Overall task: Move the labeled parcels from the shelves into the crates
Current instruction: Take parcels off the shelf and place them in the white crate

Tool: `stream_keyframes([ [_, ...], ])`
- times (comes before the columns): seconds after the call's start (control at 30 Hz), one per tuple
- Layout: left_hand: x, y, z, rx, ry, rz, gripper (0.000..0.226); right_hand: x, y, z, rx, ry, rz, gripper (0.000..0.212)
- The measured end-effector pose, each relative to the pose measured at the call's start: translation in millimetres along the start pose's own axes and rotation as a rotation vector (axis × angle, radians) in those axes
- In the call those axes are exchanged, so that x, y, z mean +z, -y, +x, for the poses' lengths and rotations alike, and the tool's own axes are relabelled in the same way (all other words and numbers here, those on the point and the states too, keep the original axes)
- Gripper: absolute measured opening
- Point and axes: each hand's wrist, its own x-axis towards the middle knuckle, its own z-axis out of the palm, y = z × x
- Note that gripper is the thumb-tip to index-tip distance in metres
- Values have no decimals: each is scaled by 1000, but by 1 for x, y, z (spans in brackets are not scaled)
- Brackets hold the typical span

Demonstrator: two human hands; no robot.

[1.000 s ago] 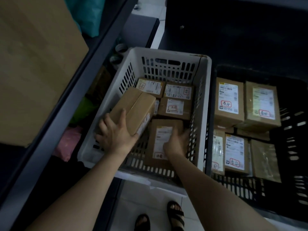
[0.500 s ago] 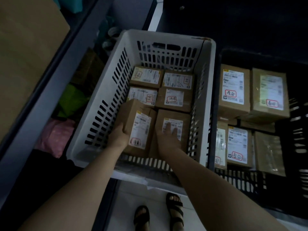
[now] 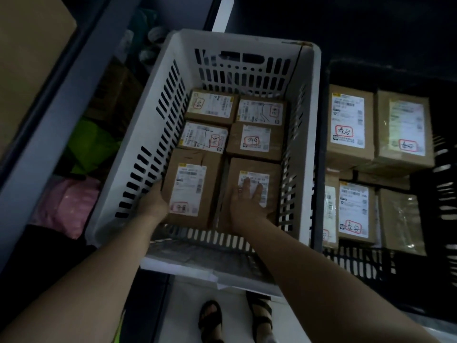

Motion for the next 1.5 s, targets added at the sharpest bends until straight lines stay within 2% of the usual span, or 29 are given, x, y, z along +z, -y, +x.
stream_keyframes([
  [0.07, 6, -9, -1, 106, 75, 65, 68, -2, 3, -1, -5, 2, -5, 78],
  [0.1, 9, -19, -3, 145, 168, 125, 79, -2, 3, -1, -9, 4, 4, 79],
  [0.17, 22, -34, -9, 235, 398, 328, 90, -2, 1, -2, -12, 11, 23, 88],
  [0.23, 33, -39, -12, 272, 539, 571, 94, -1, 0, -1, -19, 16, 6, 100],
  [0.3, 39, -41, -11, 271, 539, 684, 100, 0, 2, 0, -33, 4, -15, 100],
  [0.37, 37, -49, -11, 309, 490, 686, 103, -1, 2, 3, -63, -32, -45, 93],
  [0.47, 33, -56, -13, 416, 425, 580, 84, -3, -2, 0, -129, -107, -89, 74],
  [0.63, 8, -63, -53, 562, 98, 613, 45, -16, 0, -41, -211, -266, -142, 56],
  [0.73, -23, -65, -87, 591, -35, 688, 35, -27, 4, -75, -274, -397, -177, 52],
  [0.9, -85, -57, -161, 570, -258, 805, 33, -53, 13, -150, -410, -592, -232, 40],
  [1.1, -137, -31, -312, 399, -547, 725, 25, -56, 23, -261, -682, -804, -323, 38],
  [1.2, -154, -12, -403, 328, -720, 670, 25, -49, 41, -337, -865, -942, -359, 37],
  [1.37, -199, 33, -552, 183, -962, 614, 22, -22, 84, -469, -1215, -1064, -355, 33],
  [1.5, -231, 78, -673, 62, -1135, 641, 19, 8, 127, -573, -1478, -1225, -339, 20],
])
